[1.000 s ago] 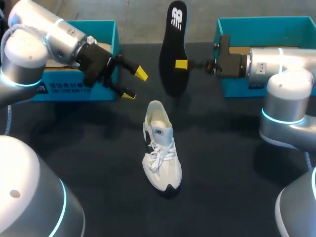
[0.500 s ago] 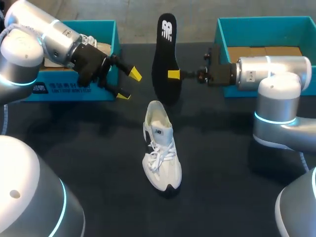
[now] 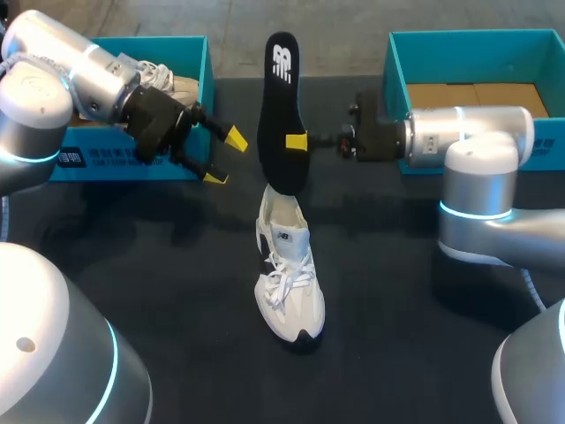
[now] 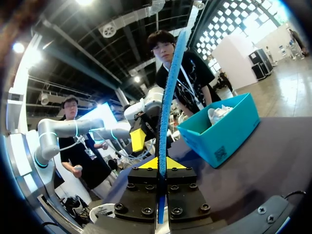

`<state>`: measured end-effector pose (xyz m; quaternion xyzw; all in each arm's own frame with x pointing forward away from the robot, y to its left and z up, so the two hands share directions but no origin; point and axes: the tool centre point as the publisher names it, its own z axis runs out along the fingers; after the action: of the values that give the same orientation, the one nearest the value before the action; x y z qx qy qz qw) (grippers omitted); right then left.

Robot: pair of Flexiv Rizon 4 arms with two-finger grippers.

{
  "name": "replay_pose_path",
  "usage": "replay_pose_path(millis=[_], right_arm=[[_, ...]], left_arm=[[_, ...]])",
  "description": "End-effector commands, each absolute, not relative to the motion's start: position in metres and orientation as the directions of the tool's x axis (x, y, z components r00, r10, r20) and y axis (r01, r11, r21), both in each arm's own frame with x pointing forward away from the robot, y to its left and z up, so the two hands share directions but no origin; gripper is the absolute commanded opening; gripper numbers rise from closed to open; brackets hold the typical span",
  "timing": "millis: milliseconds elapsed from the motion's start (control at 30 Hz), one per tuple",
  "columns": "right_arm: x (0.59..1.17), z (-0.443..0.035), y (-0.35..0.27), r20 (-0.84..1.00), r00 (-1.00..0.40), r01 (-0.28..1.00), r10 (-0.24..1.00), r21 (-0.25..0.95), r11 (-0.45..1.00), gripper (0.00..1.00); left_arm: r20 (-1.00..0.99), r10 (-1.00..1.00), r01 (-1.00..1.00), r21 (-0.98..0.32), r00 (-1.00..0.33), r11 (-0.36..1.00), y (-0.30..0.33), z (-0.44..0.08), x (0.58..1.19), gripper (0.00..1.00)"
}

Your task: Take the shoe out of the shoebox, open the shoe tongue, remove and reinsert the insole, then place the shoe into the shoebox

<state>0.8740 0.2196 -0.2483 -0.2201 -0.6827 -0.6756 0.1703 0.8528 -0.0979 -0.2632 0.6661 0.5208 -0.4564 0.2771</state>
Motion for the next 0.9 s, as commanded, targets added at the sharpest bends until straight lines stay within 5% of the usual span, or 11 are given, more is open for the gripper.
replay_pose_path(millis=[33,900], right_arm=[[0.876,-0.256,0.227,0.535,-0.842,0.535,0.064,0.844,-0.021,0.0],[0.865,-0.265,0.227,0.556,-0.829,0.556,0.061,0.831,-0.014,0.0]], left_arm=[[-0.897,0.44,0.948,-0.103,0.043,-0.302,-0.098,-0.264,0.85,1.0],[-0.898,0.441,0.965,-0.121,-0.006,-0.232,-0.094,-0.27,0.846,1.0]])
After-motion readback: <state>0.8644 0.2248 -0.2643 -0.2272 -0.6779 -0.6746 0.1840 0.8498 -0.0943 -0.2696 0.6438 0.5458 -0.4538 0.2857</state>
